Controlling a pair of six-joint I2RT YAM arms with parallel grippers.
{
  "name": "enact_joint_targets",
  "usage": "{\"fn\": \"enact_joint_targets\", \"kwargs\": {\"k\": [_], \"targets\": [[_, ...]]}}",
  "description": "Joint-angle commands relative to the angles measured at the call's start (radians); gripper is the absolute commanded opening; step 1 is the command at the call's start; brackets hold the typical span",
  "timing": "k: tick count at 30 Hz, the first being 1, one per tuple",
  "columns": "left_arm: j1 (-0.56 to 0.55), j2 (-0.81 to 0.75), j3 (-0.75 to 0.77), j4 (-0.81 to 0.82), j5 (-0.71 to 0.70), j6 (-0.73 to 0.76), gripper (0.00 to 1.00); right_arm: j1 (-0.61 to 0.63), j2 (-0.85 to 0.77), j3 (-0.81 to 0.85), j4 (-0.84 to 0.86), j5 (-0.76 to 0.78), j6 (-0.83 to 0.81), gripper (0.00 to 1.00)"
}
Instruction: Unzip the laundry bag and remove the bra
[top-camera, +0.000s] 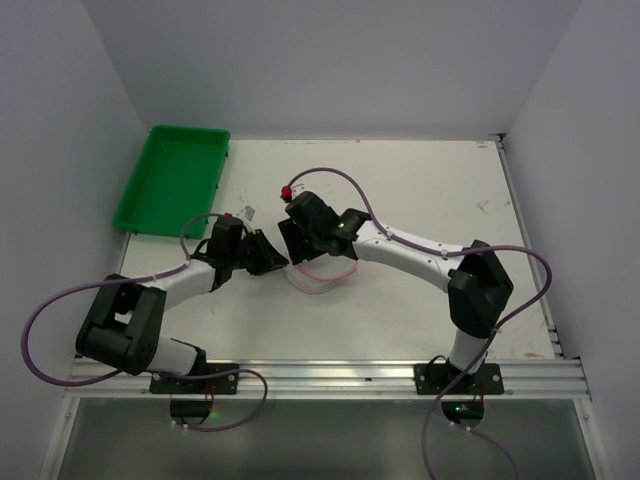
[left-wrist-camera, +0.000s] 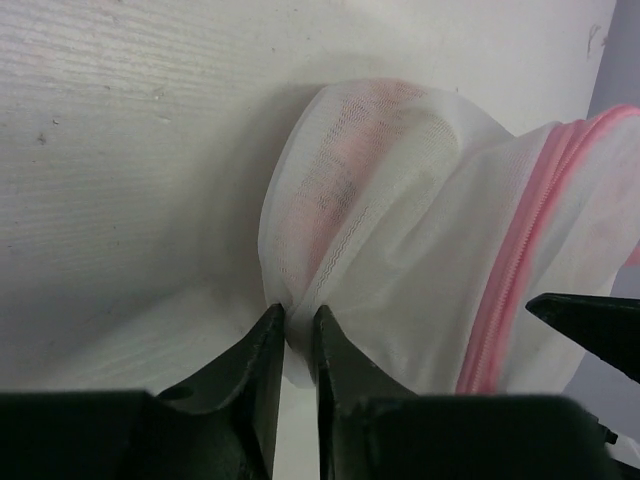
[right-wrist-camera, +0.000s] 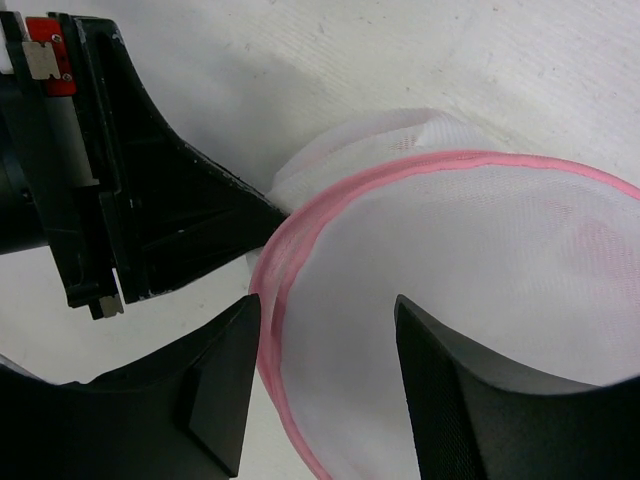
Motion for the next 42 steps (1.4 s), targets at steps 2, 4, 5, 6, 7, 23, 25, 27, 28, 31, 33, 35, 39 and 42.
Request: {"fn": "enact_joint_targets", "kwargs": {"k": [2, 4, 5, 6, 7, 23, 25, 27, 28, 31, 33, 35, 39, 42], "targets": [[0.003, -0.024, -0.016, 0.053, 0.026, -0.017, 0.12, 0.005, -0.011, 0.037, 0.005, -0.001, 0.015, 0.58], [0.003, -0.036, -0.019, 0.055, 0.029, -0.022, 0.08, 0.005, -0.003, 0.042, 0.0, 0.019, 0.015, 0.58], [0.003, -0.042, -0.021, 0.053, 0.028, -0.02, 0.05, 0.005, 0.0, 0.044, -0.003, 0.03, 0.017, 0.58], [0.003, -0.05, -0.021, 0.048, 0.025, -0.022, 0.04, 0.005, 0.003, 0.045, -0.009, 0.034, 0.018, 0.58], [0.003, -0.06, -0.021, 0.044, 0.015, -0.019, 0.04, 0.005, 0.006, 0.045, -0.008, 0.034, 0.02, 0.58], [0.003, -0.114, -0.022, -0.01, -0.021, -0.012, 0.0, 0.022, 0.032, 0.034, -0.034, 0.146, 0.045, 0.08], [0.003, -0.113, -0.027, -0.013, -0.028, -0.011, 0.0, 0.022, -0.006, 0.022, -0.041, 0.162, 0.041, 0.0], [0.003, -0.113, -0.033, -0.019, -0.038, -0.009, 0.0, 0.02, -0.05, 0.001, -0.054, 0.165, 0.035, 0.0], [0.005, -0.113, -0.036, -0.021, -0.049, -0.009, 0.0, 0.02, -0.108, -0.008, -0.058, 0.183, 0.035, 0.0], [0.005, -0.108, -0.042, -0.031, -0.069, -0.003, 0.0, 0.005, -0.255, -0.082, -0.06, 0.221, 0.043, 0.0], [0.005, -0.102, -0.047, -0.03, -0.072, -0.003, 0.0, -0.036, -0.331, -0.163, -0.064, 0.225, 0.073, 0.0], [0.005, -0.096, -0.054, -0.027, -0.075, -0.006, 0.0, -0.101, -0.455, -0.267, -0.067, 0.229, 0.124, 0.0], [0.005, -0.096, -0.07, -0.016, -0.074, -0.012, 0.0, -0.21, -0.667, -0.476, -0.066, 0.218, 0.234, 0.09], [0.005, -0.094, -0.07, -0.014, -0.075, -0.014, 0.0, -0.245, -0.821, -0.623, -0.084, 0.222, 0.335, 0.51]]}}
